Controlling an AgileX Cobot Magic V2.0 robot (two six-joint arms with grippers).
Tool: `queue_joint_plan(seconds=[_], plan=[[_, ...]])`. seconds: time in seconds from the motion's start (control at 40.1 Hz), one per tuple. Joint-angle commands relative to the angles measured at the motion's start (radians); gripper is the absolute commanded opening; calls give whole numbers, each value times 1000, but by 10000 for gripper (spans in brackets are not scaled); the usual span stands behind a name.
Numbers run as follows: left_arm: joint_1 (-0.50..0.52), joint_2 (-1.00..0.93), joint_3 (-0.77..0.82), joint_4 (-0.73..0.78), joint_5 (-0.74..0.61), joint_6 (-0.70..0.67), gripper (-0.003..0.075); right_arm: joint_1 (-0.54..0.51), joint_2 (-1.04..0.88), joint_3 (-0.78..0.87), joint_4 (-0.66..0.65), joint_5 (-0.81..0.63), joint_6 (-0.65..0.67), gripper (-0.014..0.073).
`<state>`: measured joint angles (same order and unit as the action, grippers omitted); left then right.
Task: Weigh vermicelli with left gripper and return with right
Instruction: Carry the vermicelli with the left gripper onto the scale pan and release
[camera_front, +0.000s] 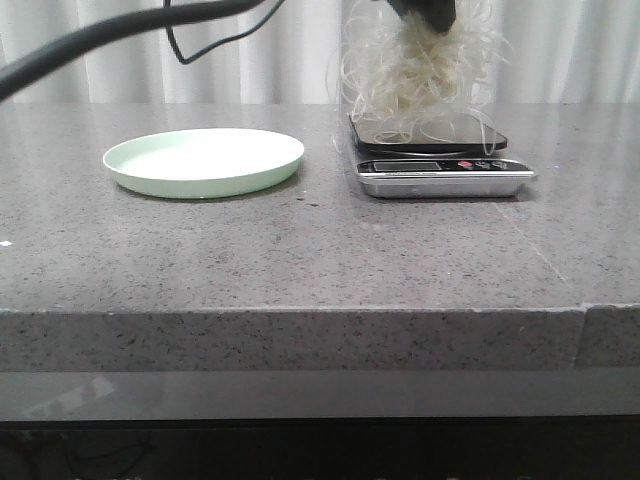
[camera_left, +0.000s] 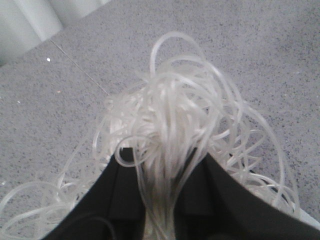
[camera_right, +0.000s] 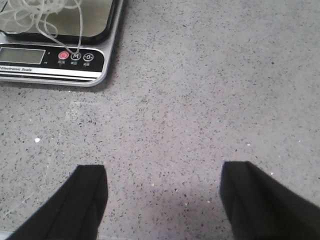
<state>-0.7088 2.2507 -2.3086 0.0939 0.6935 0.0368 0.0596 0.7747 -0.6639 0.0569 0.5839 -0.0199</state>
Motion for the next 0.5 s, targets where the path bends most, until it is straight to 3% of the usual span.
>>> queue_joint_plan(seconds=[0.0,0.224,0.324,0.473], plan=[[11,-68,-45,-19,-68,1,277,2,3,-35,6,-66,-7,587],[24,-60,-45,-32,-14,1,505,2,3,-35,6,-64,-7,587],[24,-60,-45,-40,-2,1,547,2,3,-35,6,-65,-7,587],[24,-62,-45,-40,31,1,548,2,3,-35,6,-65,-7,587]])
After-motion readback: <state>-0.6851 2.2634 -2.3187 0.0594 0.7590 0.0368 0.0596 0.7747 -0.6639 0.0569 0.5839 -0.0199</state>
